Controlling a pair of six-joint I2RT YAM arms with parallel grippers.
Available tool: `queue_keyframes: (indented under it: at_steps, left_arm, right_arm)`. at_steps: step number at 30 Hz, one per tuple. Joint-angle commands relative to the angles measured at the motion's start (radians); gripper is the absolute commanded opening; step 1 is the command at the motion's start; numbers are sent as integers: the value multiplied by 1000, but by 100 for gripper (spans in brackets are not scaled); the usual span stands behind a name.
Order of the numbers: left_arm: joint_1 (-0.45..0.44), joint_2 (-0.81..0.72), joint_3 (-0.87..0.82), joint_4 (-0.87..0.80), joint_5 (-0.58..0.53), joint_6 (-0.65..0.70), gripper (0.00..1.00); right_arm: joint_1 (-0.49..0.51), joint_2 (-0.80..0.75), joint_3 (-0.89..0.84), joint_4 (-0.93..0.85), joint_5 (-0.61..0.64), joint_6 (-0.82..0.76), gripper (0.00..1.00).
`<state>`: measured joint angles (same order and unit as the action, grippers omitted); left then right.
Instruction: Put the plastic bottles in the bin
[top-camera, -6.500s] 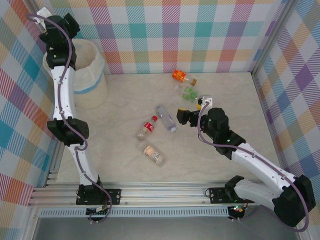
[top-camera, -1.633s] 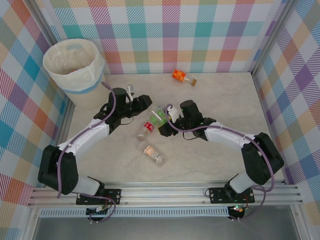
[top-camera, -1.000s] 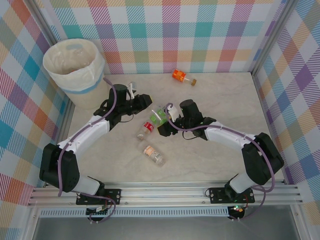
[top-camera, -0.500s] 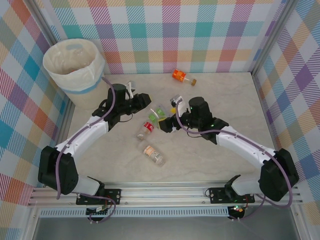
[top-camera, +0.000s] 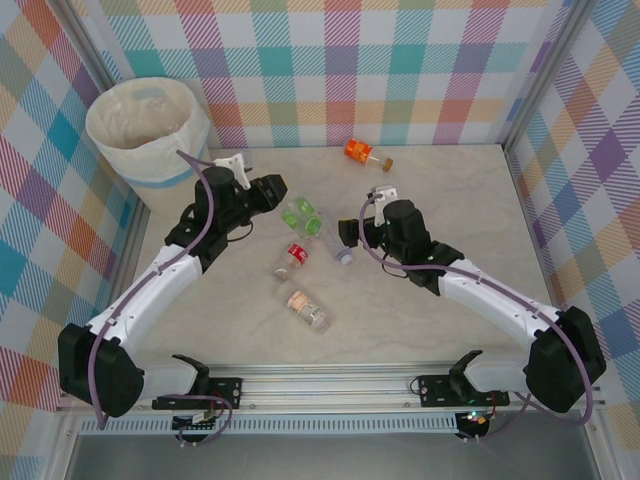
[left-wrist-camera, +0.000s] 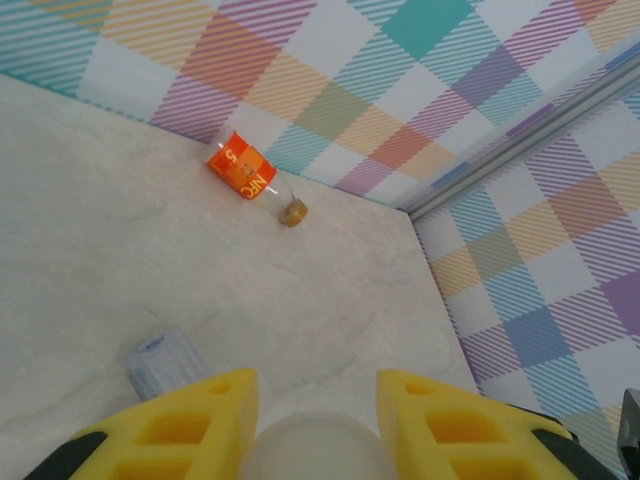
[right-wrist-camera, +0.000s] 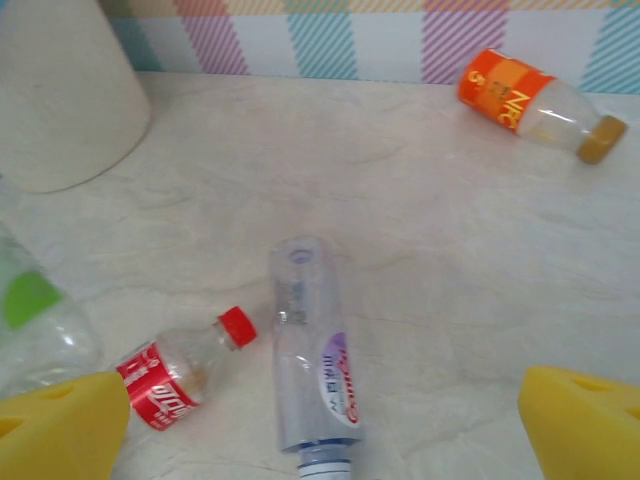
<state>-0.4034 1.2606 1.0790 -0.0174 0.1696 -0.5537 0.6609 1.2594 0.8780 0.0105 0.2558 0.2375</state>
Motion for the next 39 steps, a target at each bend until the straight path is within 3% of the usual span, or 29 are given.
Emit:
queue_keyframes:
  at_steps: [1,8,15,21,29,35,39]
  left_arm:
    - [5,-37,63,23,-77,99,0]
    - [5,-27,169,-40,-231,217,0]
    - [22,62,402,-146,-573,395,0]
    - [90,128,493,-16,-677,569,0]
    - [256,215,618,151,-696,702,0]
    - [392,266,607,317,-652,787,0]
    - [476,330,662,316,-623,792,0]
  right_arm:
    - [4,-1,-1,49,110,20,100]
    - [3,39,6,72,160,-8,100]
    - [3,79,41,47,156,-34,100]
    - [3,78,42,47,161,-17,100]
    - [3,42,35,14,169,9,100]
    - [3,6,20,2,168,39,100]
    - [3,-6,15,-3,163,57,100]
